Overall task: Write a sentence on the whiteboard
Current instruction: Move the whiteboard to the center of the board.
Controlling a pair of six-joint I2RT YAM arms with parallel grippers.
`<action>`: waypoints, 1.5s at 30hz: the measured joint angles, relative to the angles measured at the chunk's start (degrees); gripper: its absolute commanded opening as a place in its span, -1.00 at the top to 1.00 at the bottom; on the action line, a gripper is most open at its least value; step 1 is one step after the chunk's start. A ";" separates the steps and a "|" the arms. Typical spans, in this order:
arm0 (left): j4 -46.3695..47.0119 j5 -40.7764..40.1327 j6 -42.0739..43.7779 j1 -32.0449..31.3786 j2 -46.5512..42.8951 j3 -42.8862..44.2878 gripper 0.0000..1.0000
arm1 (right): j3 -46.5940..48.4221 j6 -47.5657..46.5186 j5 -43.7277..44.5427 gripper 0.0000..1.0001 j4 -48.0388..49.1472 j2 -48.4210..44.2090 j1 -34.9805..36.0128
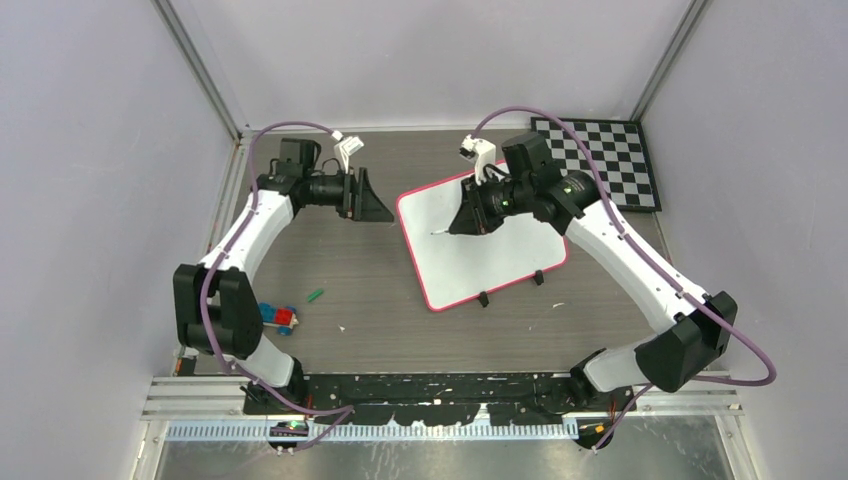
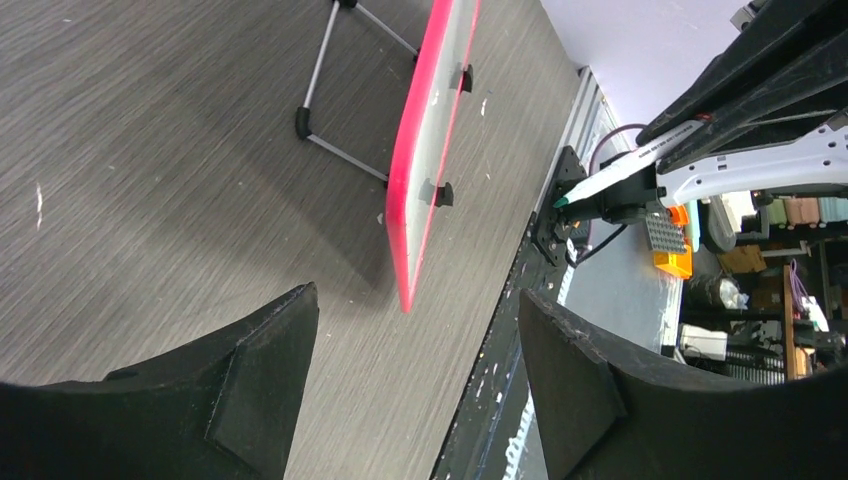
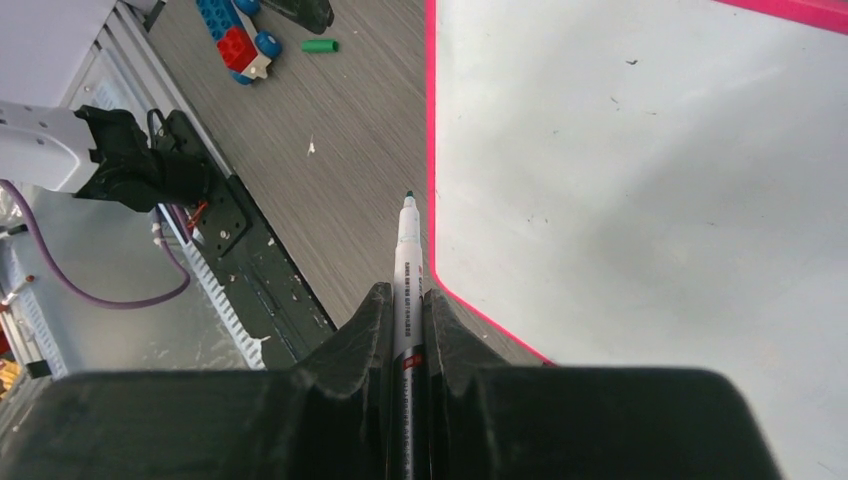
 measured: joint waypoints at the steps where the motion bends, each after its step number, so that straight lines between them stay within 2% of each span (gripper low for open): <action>1: 0.26 0.20 0.00 -0.15 0.15 0.00 -0.49 | -0.09 0.00 0.13 1.00 0.28 0.07 0.11; 7: 1.84 1.18 -0.28 -2.05 1.31 0.09 -0.45 | -0.02 -0.20 0.98 0.99 1.36 0.70 0.66; 20: 2.82 1.31 -1.75 -2.78 3.91 2.49 -0.14 | 6.01 -0.83 7.89 1.00 2.86 6.43 4.48; 29: 4.61 0.81 -3.43 -4.04 7.13 5.46 0.29 | 8.85 -0.20 9.90 0.99 4.07 9.25 5.07; 39: 5.70 0.48 -4.24 -4.26 7.72 5.46 0.99 | 8.87 1.22 10.01 0.99 4.96 9.64 5.35; 45: 6.25 0.28 -4.00 -4.24 7.72 5.46 1.00 | 8.87 1.84 9.81 1.00 5.49 10.27 5.40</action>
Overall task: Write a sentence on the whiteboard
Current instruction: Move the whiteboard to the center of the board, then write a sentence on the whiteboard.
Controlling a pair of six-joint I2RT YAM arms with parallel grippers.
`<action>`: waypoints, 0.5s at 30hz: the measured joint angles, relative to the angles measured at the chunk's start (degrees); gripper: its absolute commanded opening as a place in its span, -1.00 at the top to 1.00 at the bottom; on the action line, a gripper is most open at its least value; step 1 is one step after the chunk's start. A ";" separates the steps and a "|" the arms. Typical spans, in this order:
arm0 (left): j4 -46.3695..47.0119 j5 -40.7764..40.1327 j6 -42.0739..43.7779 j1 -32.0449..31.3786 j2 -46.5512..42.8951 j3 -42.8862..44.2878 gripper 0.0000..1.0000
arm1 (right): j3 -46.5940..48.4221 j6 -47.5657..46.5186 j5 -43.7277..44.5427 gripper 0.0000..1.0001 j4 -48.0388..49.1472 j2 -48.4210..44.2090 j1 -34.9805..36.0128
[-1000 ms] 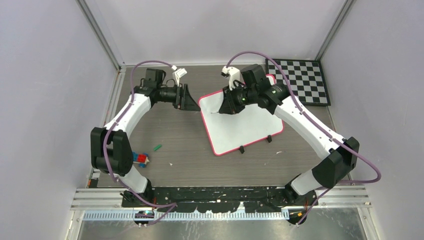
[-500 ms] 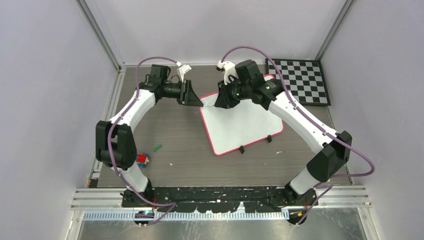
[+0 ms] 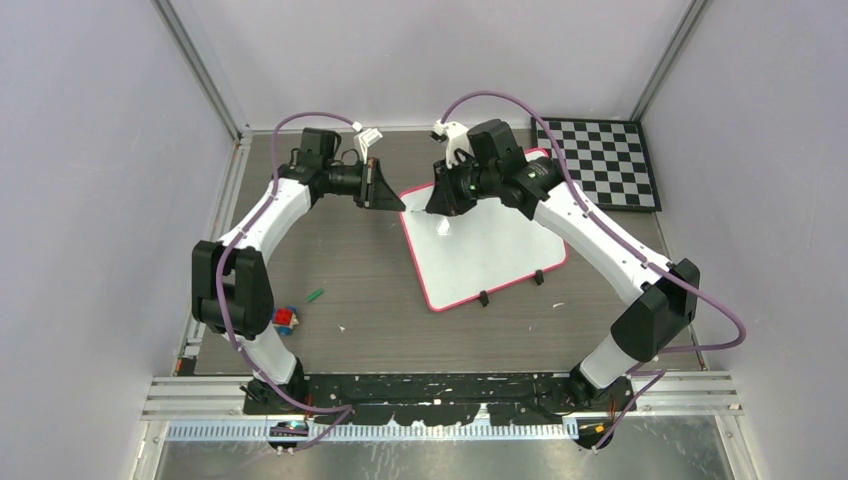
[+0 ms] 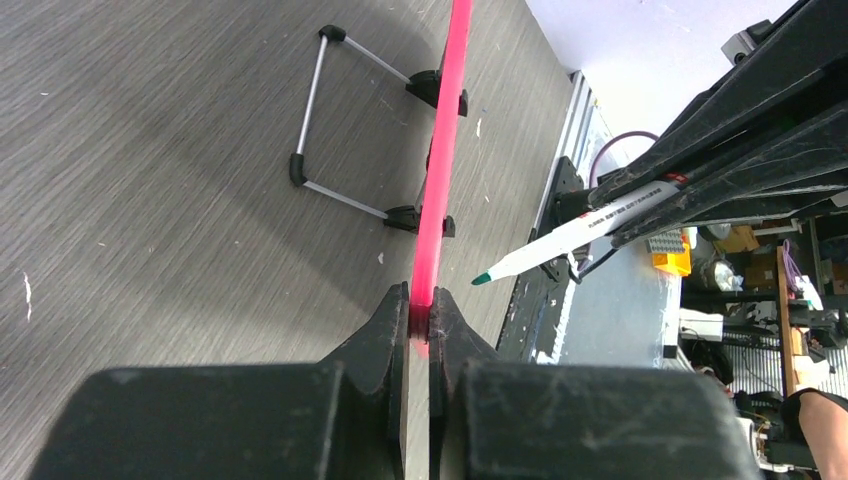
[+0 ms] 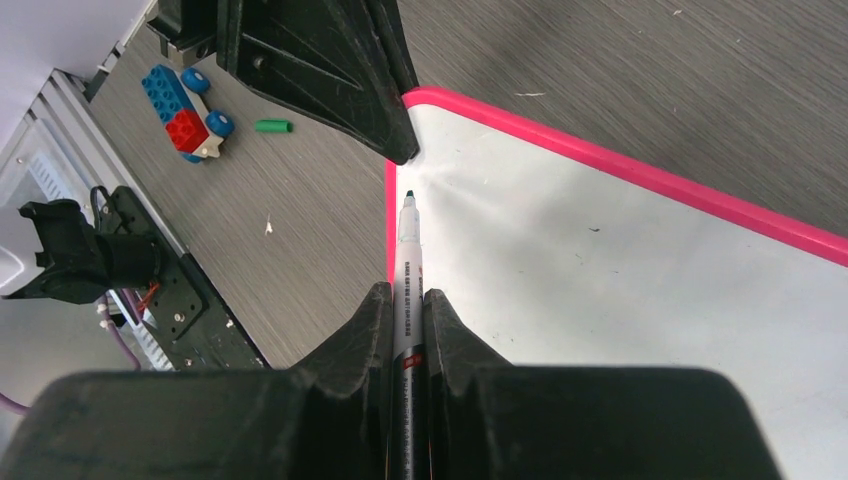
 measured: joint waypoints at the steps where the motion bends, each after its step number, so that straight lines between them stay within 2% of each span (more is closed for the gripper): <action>1: 0.02 0.00 0.15 0.00 0.00 0.02 1.00 | 0.02 0.09 -0.02 0.99 0.07 0.15 0.00; 15: 0.07 0.00 1.27 0.00 0.00 0.00 1.00 | 0.31 1.03 0.00 1.00 0.96 1.92 0.04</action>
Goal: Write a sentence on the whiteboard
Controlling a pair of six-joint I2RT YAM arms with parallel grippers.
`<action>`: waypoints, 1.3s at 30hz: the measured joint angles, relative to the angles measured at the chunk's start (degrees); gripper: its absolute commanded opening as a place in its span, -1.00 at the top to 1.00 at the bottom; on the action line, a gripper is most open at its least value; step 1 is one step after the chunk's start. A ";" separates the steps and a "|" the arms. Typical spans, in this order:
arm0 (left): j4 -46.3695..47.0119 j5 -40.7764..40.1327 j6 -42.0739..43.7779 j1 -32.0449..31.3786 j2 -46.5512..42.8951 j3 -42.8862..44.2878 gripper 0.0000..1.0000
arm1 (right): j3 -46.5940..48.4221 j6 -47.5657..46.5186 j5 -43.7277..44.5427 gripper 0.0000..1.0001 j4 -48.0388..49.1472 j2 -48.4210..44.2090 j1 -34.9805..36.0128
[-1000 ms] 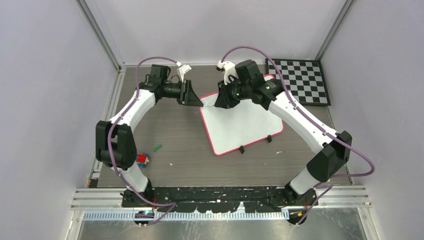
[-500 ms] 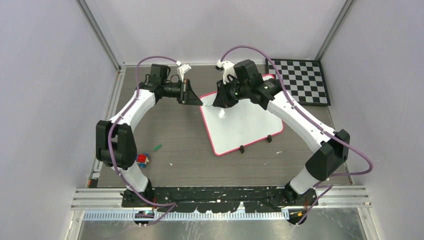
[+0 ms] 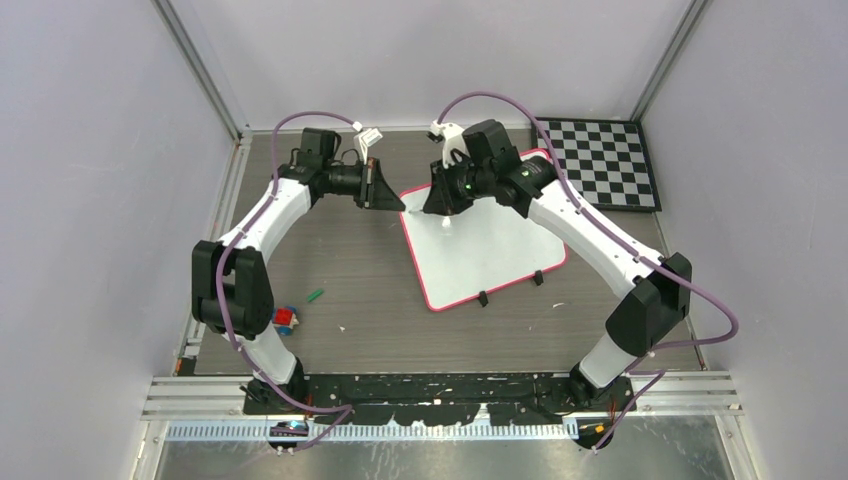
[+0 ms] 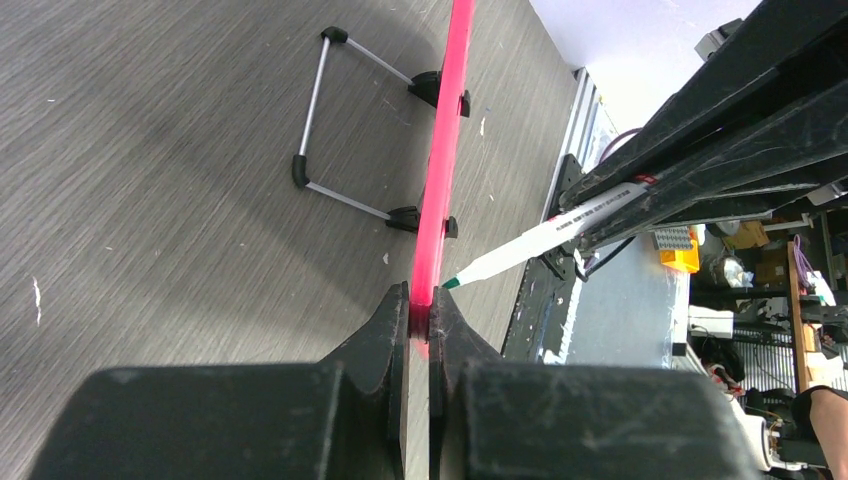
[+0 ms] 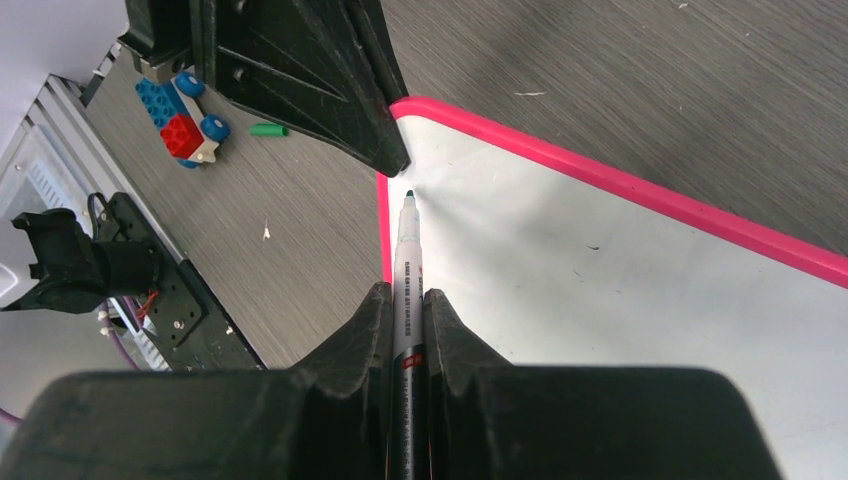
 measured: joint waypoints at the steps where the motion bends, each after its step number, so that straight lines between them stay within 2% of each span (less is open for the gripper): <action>1: 0.00 0.00 0.00 -0.02 0.00 0.00 1.00 | 0.00 0.00 0.04 1.00 0.00 0.20 0.00; 16: 0.17 -1.07 0.24 0.00 -0.02 -0.04 1.00 | 0.09 -0.81 3.23 0.99 -0.09 0.87 0.00; 39: 0.74 -1.46 0.24 0.00 -0.02 -0.07 1.00 | 2.25 -1.36 3.17 0.99 -2.62 0.79 -2.67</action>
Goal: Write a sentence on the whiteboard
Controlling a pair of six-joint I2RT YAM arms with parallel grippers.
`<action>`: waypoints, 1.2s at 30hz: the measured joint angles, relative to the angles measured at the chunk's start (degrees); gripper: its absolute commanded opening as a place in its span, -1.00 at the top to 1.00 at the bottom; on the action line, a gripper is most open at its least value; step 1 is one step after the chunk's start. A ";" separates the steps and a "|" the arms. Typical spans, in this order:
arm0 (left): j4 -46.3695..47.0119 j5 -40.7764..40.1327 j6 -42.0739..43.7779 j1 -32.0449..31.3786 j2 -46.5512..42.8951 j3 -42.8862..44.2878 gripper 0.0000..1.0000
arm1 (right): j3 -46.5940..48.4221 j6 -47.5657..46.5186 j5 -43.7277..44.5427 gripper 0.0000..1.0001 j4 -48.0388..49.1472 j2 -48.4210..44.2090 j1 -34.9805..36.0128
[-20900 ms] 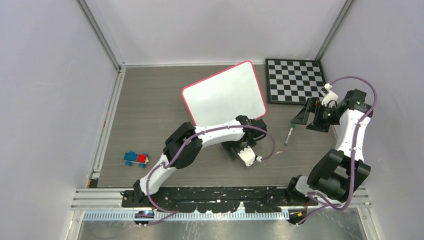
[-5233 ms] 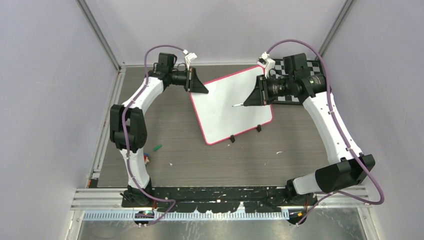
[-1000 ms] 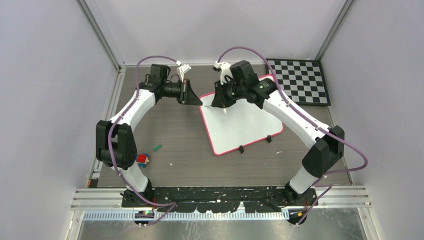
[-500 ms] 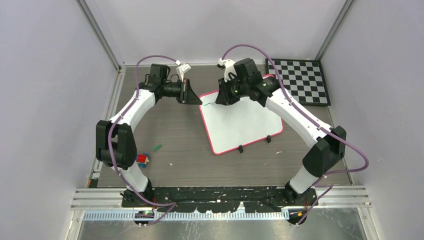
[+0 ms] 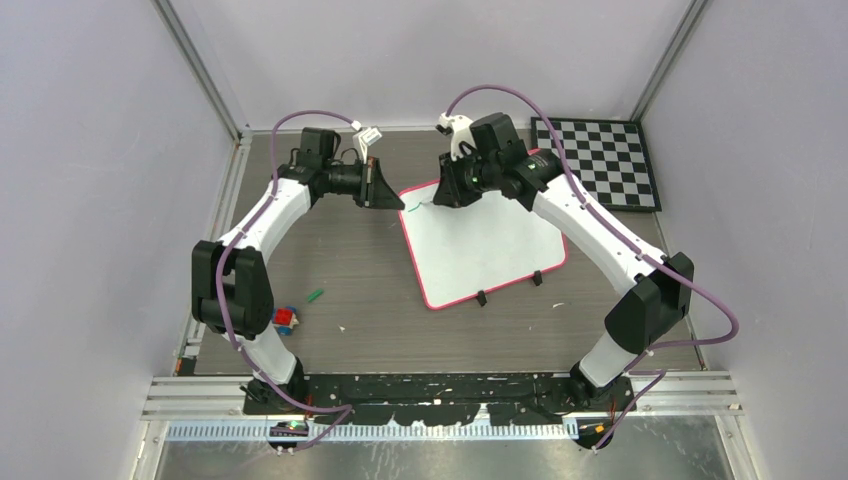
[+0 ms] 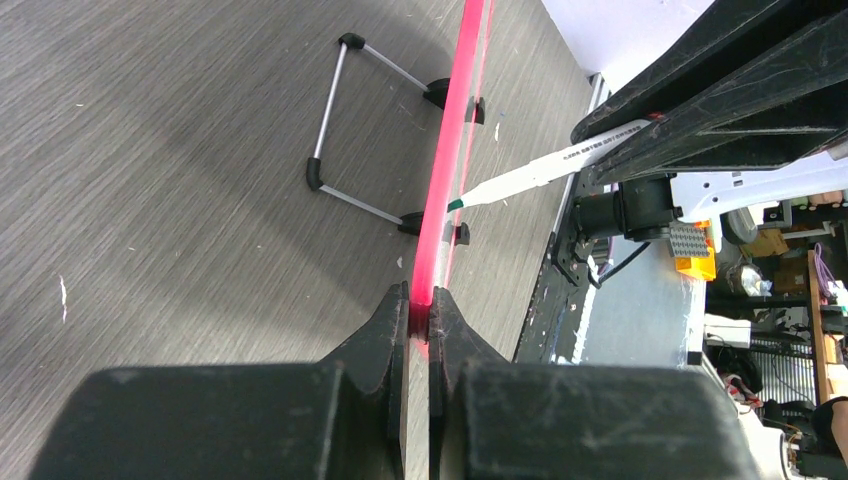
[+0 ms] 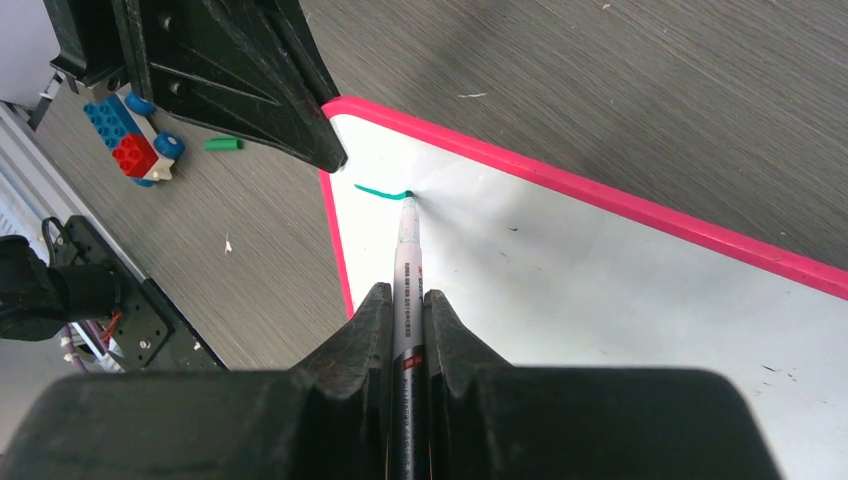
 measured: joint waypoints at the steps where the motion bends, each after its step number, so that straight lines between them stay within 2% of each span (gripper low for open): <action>1: 0.00 -0.02 0.00 -0.02 0.00 0.00 1.00 | 0.00 0.00 0.00 0.99 -0.02 0.02 0.20; 15: 0.00 -0.04 0.20 -0.02 -0.09 -0.07 1.00 | -0.50 -0.48 0.09 1.00 -0.04 0.28 0.90; 36: 0.04 -0.50 0.81 0.00 -0.17 -0.35 1.00 | -9.73 -1.68 -0.59 0.99 -0.35 -2.54 2.29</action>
